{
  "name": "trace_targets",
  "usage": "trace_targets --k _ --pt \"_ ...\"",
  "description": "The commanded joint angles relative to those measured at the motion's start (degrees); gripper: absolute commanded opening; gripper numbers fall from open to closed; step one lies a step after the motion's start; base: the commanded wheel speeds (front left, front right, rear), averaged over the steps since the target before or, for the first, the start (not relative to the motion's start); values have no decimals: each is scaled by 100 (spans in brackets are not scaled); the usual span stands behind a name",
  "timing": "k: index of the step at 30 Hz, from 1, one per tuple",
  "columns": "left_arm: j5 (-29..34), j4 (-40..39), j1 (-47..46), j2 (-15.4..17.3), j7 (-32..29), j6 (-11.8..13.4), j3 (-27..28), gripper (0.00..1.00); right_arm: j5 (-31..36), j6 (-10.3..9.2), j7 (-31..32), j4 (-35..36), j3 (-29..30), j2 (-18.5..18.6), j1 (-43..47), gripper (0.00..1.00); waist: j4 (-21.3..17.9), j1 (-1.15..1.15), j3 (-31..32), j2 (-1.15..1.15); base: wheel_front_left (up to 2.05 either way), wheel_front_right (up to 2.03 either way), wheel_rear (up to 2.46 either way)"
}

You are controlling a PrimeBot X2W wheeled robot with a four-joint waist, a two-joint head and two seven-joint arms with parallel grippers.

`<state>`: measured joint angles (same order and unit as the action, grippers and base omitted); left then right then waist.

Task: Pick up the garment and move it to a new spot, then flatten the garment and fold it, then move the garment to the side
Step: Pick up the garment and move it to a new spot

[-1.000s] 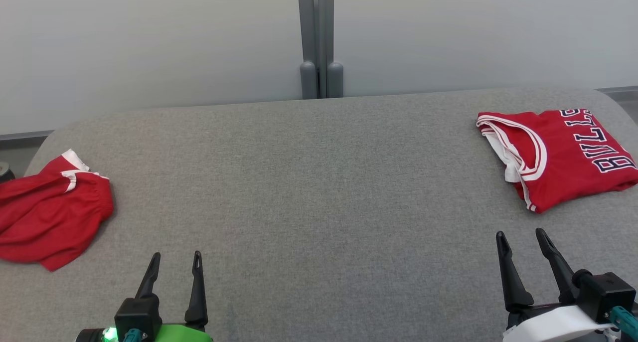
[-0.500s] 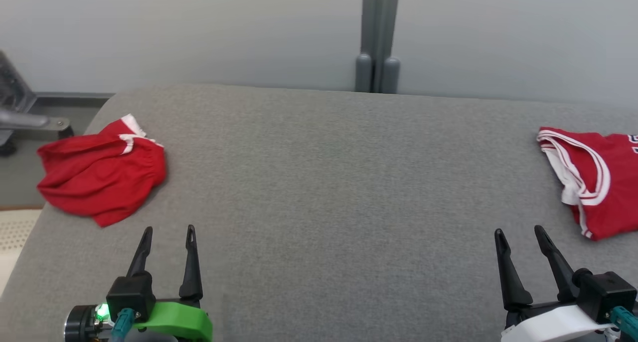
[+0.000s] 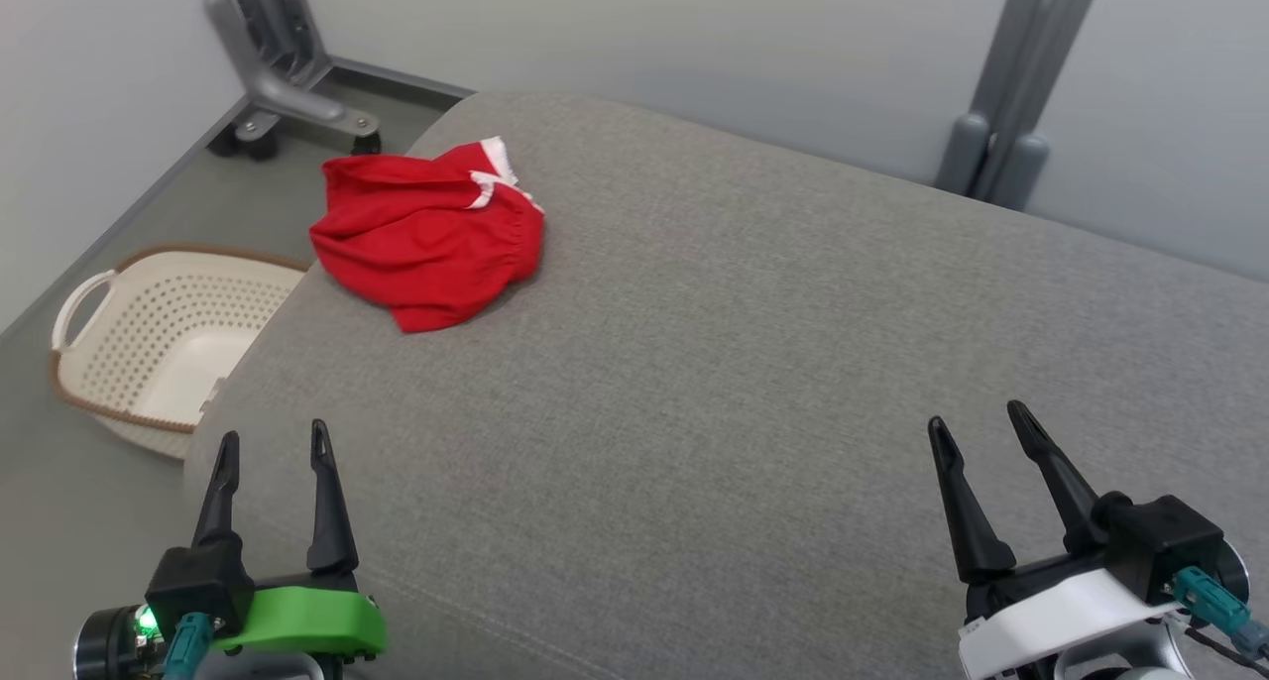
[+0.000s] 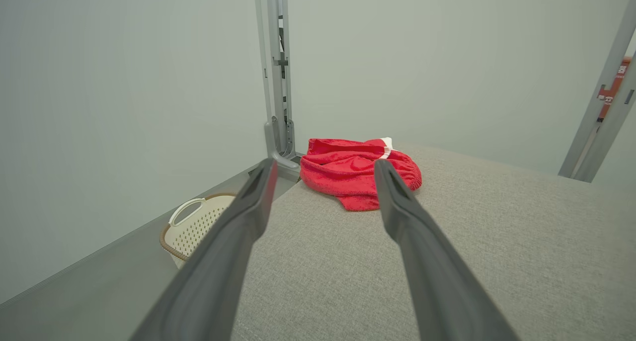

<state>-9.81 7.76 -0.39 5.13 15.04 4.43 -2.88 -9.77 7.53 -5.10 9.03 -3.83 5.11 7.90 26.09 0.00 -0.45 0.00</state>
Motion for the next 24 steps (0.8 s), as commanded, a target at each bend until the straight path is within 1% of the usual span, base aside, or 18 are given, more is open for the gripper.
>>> trace_targets --k 1,9,15,17,21,22,24 --pt "-5 -52 67 -32 17 35 52 100 27 -9 25 16 -43 76 -125 100 461 0 -314 0 0 0 0" --pt "2 -285 43 -156 17 68 149 100 -37 -9 87 21 -168 273 -455 100 511 0 -616 0 0 0 0" --pt "-68 -165 -364 -210 17 4 -67 100 42 -9 253 331 27 424 -500 100 512 0 -1074 0 0 0 0" --pt "-136 -97 -568 -212 17 4 -91 100 77 -9 349 507 24 478 -585 100 386 0 -1344 0 0 0 0" --pt "-306 109 -1347 -225 17 -23 -220 100 117 -9 596 904 68 711 -783 100 85 0 -2020 0 0 0 0" --pt "-339 347 -1810 -225 16 -56 -265 100 114 -9 700 1066 106 840 -907 100 -64 0 -2353 0 0 0 0" --pt "-386 688 -2314 -223 17 -107 -265 100 73 -9 764 1173 156 936 -1022 100 -193 0 -2624 0 0 0 0"
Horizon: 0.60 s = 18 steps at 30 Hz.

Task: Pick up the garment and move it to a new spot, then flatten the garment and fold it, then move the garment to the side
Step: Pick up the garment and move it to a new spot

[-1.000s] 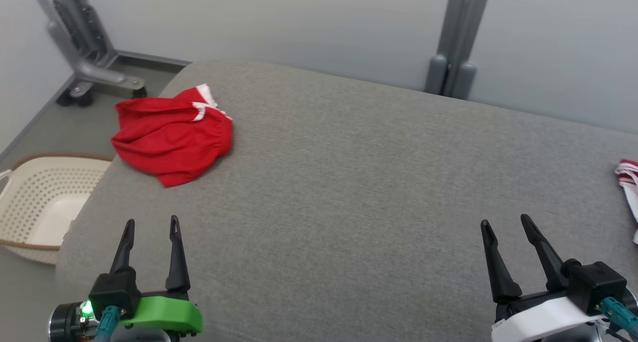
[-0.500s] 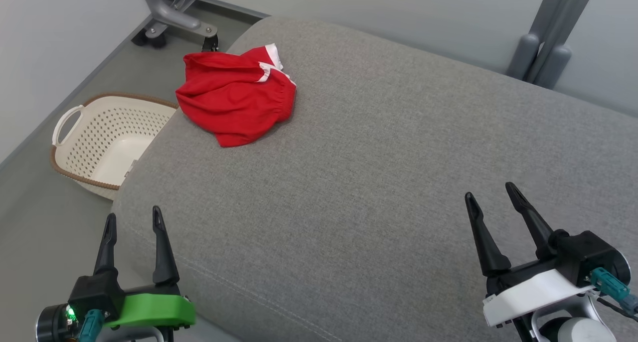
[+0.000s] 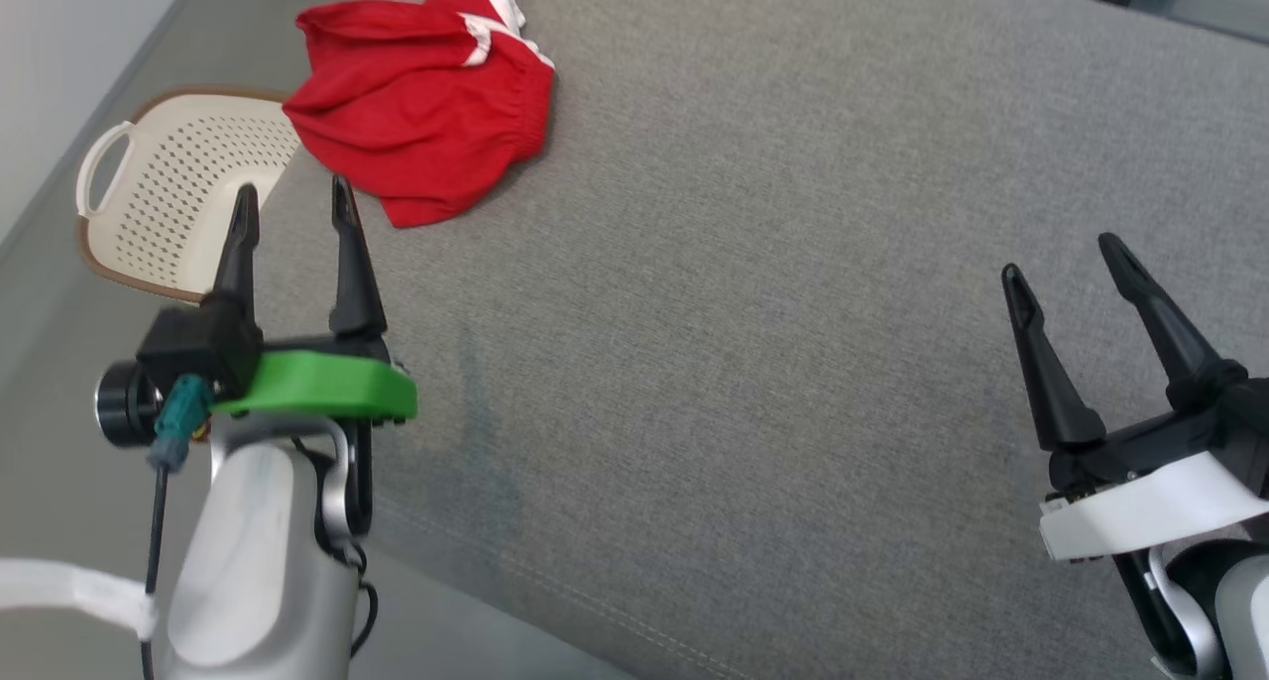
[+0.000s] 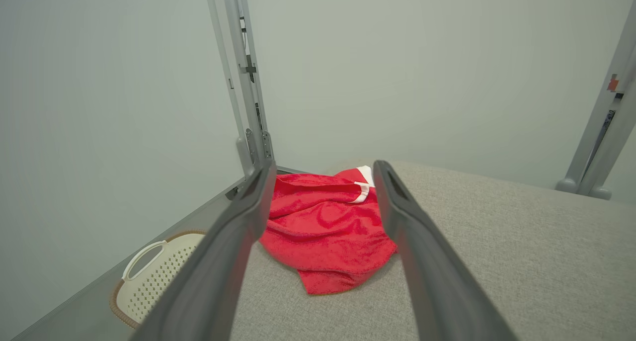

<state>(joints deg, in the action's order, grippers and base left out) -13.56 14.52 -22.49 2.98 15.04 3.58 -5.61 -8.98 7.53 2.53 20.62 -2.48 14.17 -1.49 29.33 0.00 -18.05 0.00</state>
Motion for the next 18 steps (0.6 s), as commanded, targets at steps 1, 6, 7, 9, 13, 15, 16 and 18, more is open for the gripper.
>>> trace_targets --k 1,6,7,9,13,15,16,18 --pt "-37 252 -392 -9 15 -66 45 100 -22 -9 32 74 19 85 -147 100 -599 0 -1008 0 0 0 0" --pt "-203 1922 -1587 95 -47 -428 89 100 -82 -9 34 157 78 214 -374 100 -871 0 -1451 0 0 0 0" --pt "-240 2253 -1783 144 -93 -499 106 100 -95 -9 17 151 63 222 -408 100 -923 0 -1499 0 0 0 0" --pt "-336 2967 -2175 231 -221 -639 160 100 -115 -9 -26 121 38 232 -478 100 -1024 0 -1585 0 0 0 0" --pt "-587 4059 -2731 375 -403 -818 294 100 -150 -9 -136 40 44 180 -565 100 -1171 0 -1678 0 0 0 0" --pt "-657 4466 -2921 454 -470 -867 330 100 -159 -9 -180 1 77 158 -580 100 -1210 0 -1694 0 0 0 0" --pt "-710 4653 -3012 487 -479 -894 368 100 -160 -9 -198 -25 82 150 -583 100 -1225 0 -1698 0 0 0 0" --pt "-793 4972 -3106 523 -585 -926 403 100 -180 -9 -237 -77 98 129 -586 100 -1243 0 -1686 0 0 0 0"
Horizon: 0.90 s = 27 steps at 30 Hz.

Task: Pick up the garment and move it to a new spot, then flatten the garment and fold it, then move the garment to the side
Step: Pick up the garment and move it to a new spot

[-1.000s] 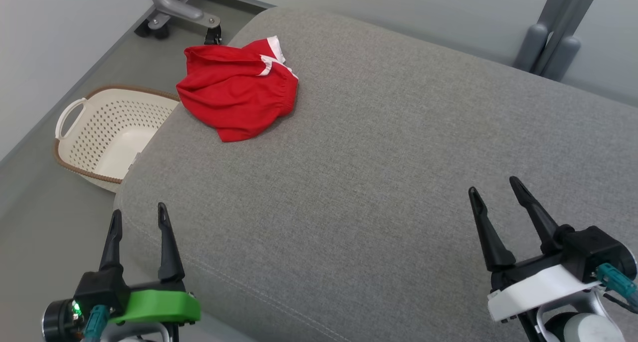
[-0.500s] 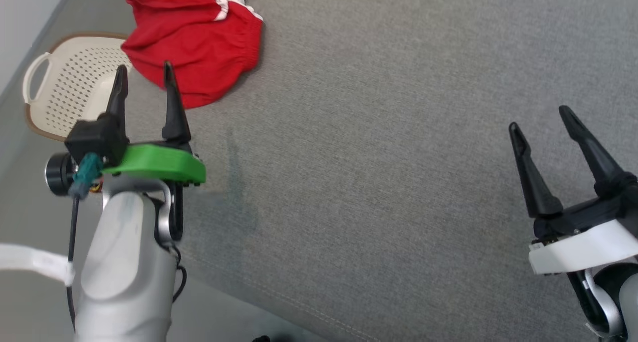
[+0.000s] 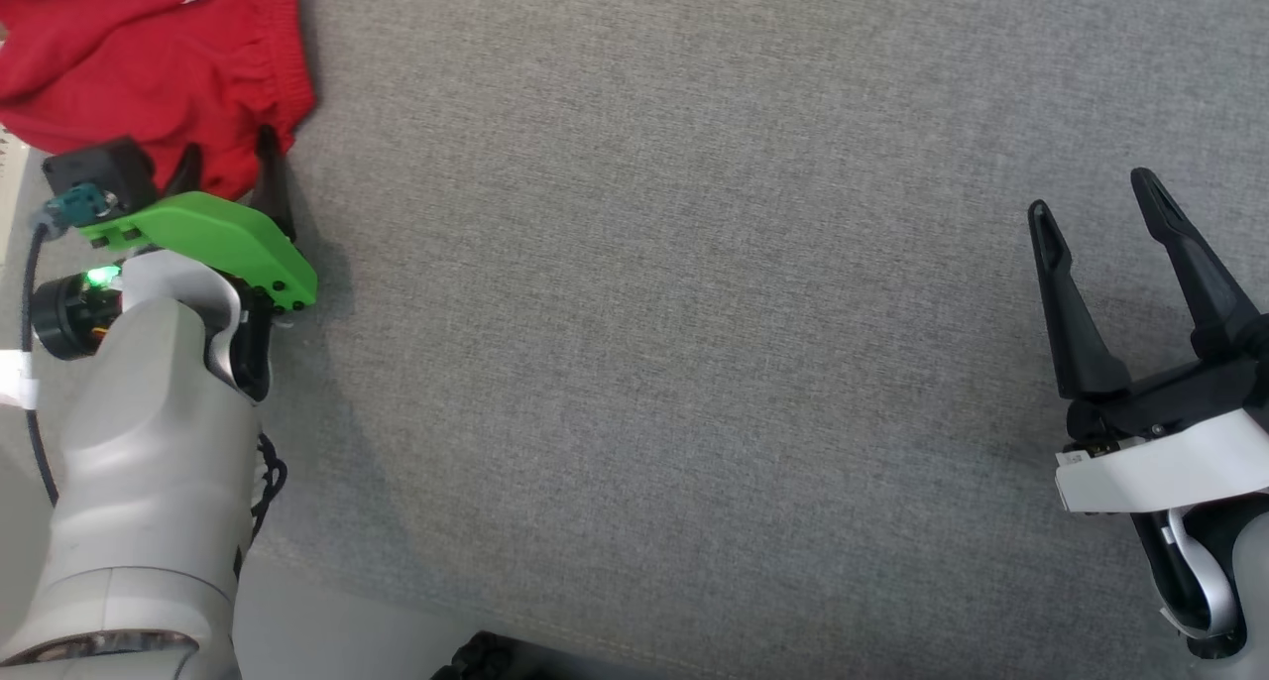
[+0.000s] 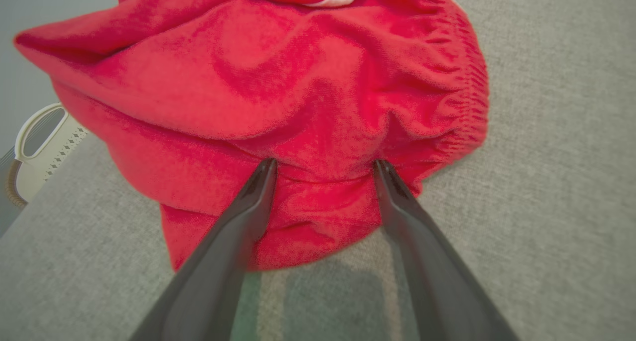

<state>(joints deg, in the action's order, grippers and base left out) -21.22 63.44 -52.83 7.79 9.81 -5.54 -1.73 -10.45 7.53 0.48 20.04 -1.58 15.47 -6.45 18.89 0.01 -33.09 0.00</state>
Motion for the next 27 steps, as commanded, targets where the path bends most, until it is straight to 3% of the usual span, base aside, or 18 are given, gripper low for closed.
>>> trace_targets --k 1,2,3,4,12,20,27 --pt "-69 192 -89 40 -81 -42 26 100 -32 -9 -50 -46 12 -2 -91 100 -202 -1 -165 0 0 0 0" --pt "-101 307 -104 51 -67 -61 24 42 -25 -9 -70 -69 18 0 -95 100 -204 -1 -142 0 0 0 0" --pt "-117 384 -103 71 -27 -85 20 7 -12 -9 -85 -93 21 2 -102 100 -200 -1 -110 0 0 0 0" --pt "-149 457 -99 105 27 -98 28 0 -1 -9 -114 -120 14 -2 -108 100 -201 -1 -59 0 0 0 0" --pt "-36 54 305 522 542 23 141 0 39 -9 -411 -419 -27 -205 28 100 -260 -1 760 0 0 0 0" --pt "302 -2310 2044 803 539 436 723 0 -7 -9 -717 -863 -161 -528 263 100 -555 -1 1857 0 0 0 0" --pt "504 -4276 3931 504 518 768 886 0 -46 -9 -882 -1112 -237 -766 567 100 -862 -1 2565 0 0 0 0"
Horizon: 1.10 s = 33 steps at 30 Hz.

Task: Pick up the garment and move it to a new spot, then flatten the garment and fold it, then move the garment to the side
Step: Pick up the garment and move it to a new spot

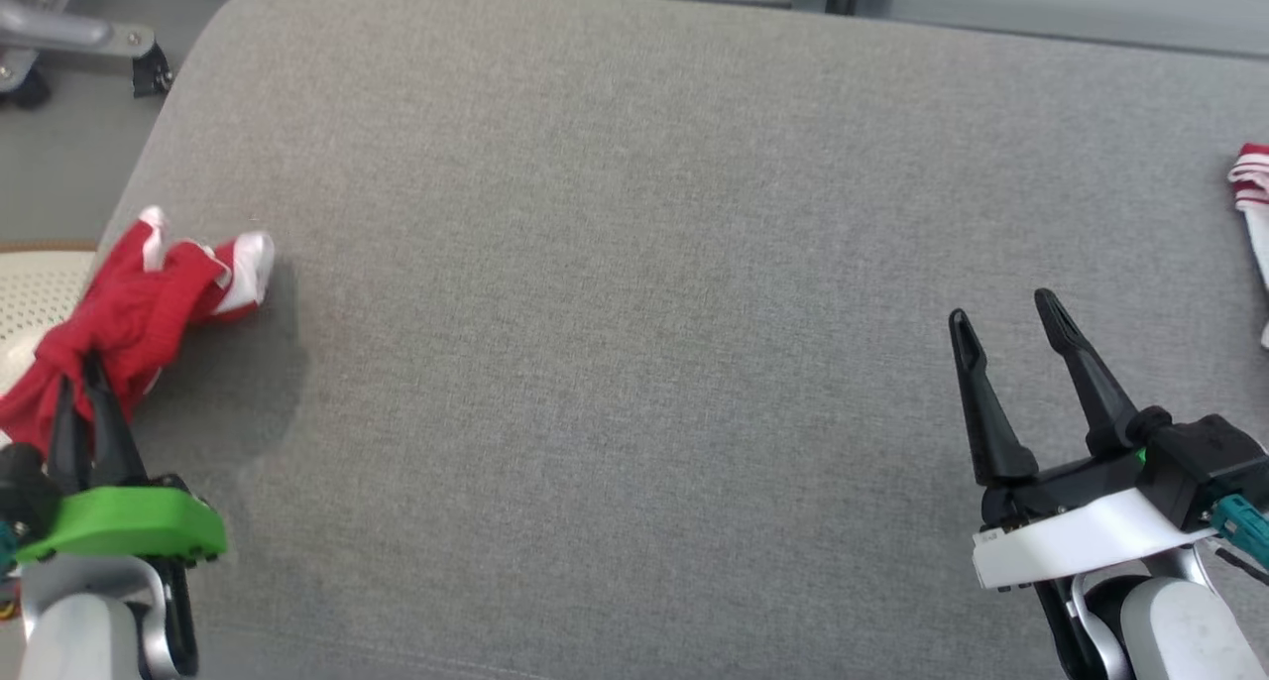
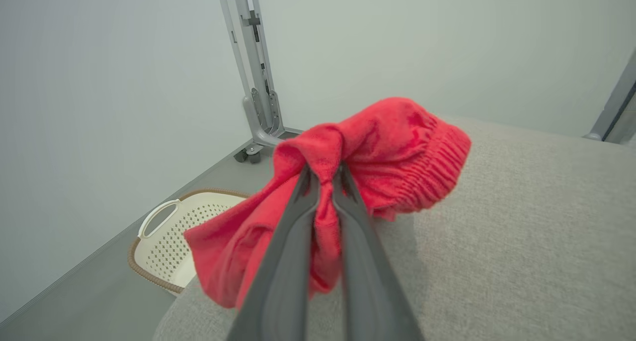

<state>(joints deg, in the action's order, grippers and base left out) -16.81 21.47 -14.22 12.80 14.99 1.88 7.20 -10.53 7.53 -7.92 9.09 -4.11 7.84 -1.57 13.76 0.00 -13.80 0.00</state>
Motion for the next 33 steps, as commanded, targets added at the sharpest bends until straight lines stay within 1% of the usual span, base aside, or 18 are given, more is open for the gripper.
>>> trace_targets --k 1,3,6,10,14,20,25,29,30,31,32,33 --pt "79 -288 245 -56 -51 51 -60 0 -43 -9 -43 -26 34 -29 123 100 -380 0 700 0 0 0 0" --pt "147 -688 573 -134 -194 60 -192 0 -36 -9 -45 -39 41 -83 215 100 -467 0 810 0 0 0 0" --pt "224 -1171 849 -328 -468 15 -543 0 3 -9 -3 -16 36 -110 318 100 -637 0 868 0 0 0 0" --pt "269 -1339 906 -606 -732 -186 -1121 0 4 -9 23 56 -10 -125 348 100 -1005 0 786 0 0 0 0" --pt "299 -1152 475 -803 -715 -419 -1692 0 -50 -9 22 120 2 -128 232 100 -1476 0 566 0 0 0 0" --pt "426 -682 -359 -942 -746 -722 -2677 0 -144 -9 -81 122 14 -149 56 100 -2168 0 9 0 0 0 0" --pt "363 -231 -896 -961 -748 -862 -3474 0 -217 -9 -226 0 31 -229 -63 100 -2536 0 -358 0 0 0 0" --pt "121 77 -1047 -974 -707 -889 -3964 0 -265 -9 -344 -120 32 -276 -120 100 -2679 0 -517 0 0 0 0" --pt "65 137 -1073 -975 -643 -866 -4072 32 -277 -9 -367 -151 37 -285 -139 100 -2687 0 -539 0 0 0 0" --pt "48 204 -1081 -974 -627 -829 -4159 89 -276 -9 -392 -176 39 -293 -145 100 -2686 0 -547 0 0 0 0" --pt "3 244 -1074 -974 -564 -786 -4261 100 -271 -9 -404 -214 44 -304 -149 100 -2675 0 -544 0 0 0 0" --pt "-43 248 -1079 -974 -509 -764 -4336 100 -264 -9 -426 -240 53 -309 -150 100 -2660 0 -536 0 0 0 0"
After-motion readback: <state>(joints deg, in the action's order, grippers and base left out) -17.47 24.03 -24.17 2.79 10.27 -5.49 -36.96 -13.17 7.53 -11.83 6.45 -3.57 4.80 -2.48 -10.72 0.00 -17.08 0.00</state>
